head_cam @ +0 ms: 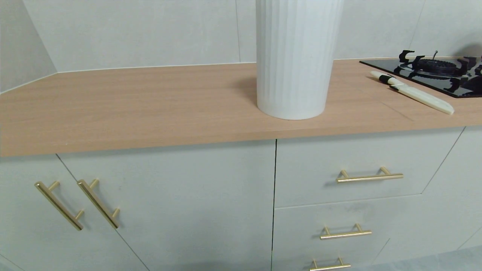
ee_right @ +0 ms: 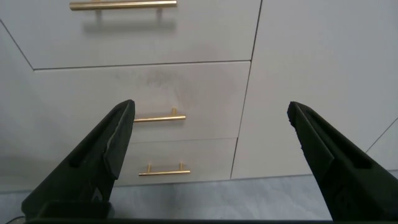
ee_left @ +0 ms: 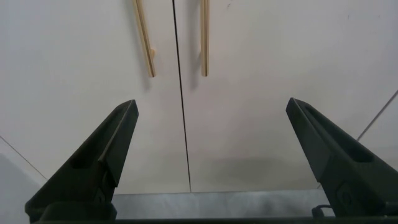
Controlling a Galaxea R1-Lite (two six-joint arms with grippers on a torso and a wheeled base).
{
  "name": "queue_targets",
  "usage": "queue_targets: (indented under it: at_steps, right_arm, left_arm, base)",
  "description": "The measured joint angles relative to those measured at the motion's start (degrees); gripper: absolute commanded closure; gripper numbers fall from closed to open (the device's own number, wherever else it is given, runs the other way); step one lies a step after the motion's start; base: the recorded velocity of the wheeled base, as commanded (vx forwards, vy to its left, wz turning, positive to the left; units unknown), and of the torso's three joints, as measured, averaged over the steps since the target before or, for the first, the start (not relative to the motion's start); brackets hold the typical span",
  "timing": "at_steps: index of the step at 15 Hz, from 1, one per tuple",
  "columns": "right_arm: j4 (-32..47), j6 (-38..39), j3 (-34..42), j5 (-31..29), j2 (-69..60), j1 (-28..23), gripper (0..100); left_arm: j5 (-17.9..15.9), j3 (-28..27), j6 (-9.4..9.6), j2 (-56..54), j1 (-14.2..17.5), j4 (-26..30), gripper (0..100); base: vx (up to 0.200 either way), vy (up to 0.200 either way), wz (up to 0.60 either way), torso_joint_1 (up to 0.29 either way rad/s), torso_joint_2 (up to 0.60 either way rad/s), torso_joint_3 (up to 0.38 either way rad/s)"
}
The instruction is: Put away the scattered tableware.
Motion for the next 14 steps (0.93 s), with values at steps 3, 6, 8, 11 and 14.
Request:
queue_targets:
  at_steps: [3, 6, 8, 11, 14]
  right_arm:
    - [0.0, 0.1, 0.0, 0.0, 0.0, 0.0, 0]
    - [0.0, 0.1, 0.0, 0.0, 0.0, 0.0, 0]
    - [0.0, 0.1, 0.0, 0.0, 0.0, 0.0, 0]
    - [0.0, 0.1, 0.0, 0.0, 0.0, 0.0, 0]
    - [0.0, 0.1, 0.0, 0.0, 0.0, 0.0, 0]
  left_arm:
    - [0.1, 0.0, 0.0, 0.0, 0.0, 0.0, 0]
    - [0.0, 0.0, 0.0, 0.0, 0.0, 0.0, 0]
    - [0.0, 0.0, 0.0, 0.0, 0.0, 0.0, 0]
    - [0.0, 0.0, 0.0, 0.0, 0.0, 0.0, 0]
    - [0.1, 0.0, 0.0, 0.0, 0.0, 0.0, 0]
  base:
    - [0.0, 0.0, 0.0, 0.0, 0.0, 0.0]
    - [0.0, 0.0, 0.0, 0.0, 0.0, 0.0]
    - [0.0, 0.0, 0.0, 0.0, 0.0, 0.0]
    - [0.0, 0.0, 0.6, 0.004, 0.0, 0.004]
    - [0.0, 0.0, 0.0, 0.0, 0.0, 0.0]
